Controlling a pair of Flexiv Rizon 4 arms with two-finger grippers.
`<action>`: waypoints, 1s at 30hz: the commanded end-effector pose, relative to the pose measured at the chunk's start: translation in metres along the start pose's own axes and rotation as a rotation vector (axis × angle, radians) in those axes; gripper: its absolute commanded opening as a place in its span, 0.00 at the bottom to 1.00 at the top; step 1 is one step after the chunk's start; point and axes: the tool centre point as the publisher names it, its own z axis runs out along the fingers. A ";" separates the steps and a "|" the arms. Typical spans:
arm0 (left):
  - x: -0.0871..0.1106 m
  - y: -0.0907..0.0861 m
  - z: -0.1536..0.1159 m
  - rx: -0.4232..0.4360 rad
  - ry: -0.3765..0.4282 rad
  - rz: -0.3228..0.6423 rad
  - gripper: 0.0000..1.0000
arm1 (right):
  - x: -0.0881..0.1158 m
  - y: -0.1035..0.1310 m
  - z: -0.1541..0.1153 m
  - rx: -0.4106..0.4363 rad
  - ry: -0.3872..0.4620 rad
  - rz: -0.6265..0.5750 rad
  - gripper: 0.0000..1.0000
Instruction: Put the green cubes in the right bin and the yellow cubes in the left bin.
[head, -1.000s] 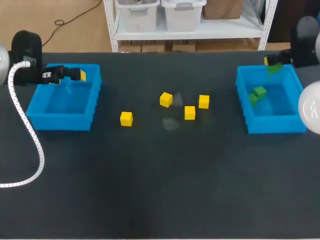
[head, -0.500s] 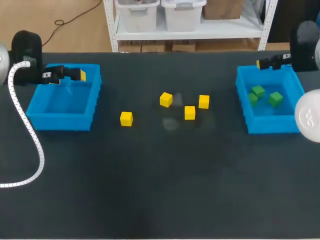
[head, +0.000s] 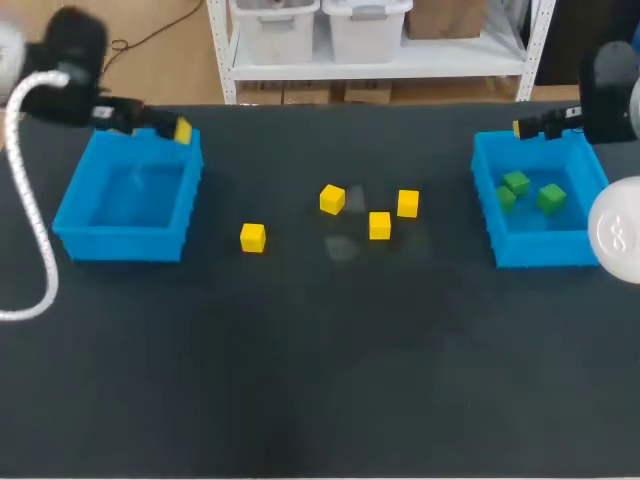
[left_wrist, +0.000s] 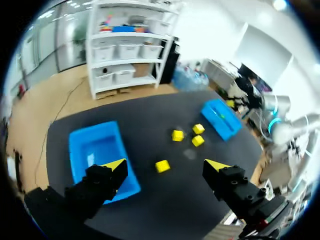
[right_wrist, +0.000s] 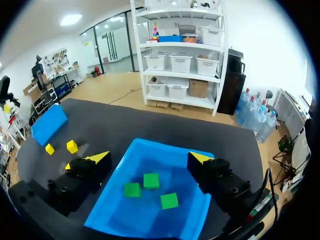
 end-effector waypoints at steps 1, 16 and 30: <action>-0.027 -0.023 0.032 0.103 0.285 0.217 1.00 | 0.000 0.000 0.000 0.003 0.000 0.000 1.00; 0.004 -0.040 0.109 0.123 0.588 0.231 1.00 | 0.000 0.000 0.000 0.003 0.000 0.000 1.00; 0.044 -0.034 0.137 0.136 0.770 0.527 1.00 | 0.000 0.000 0.000 0.003 0.000 0.000 1.00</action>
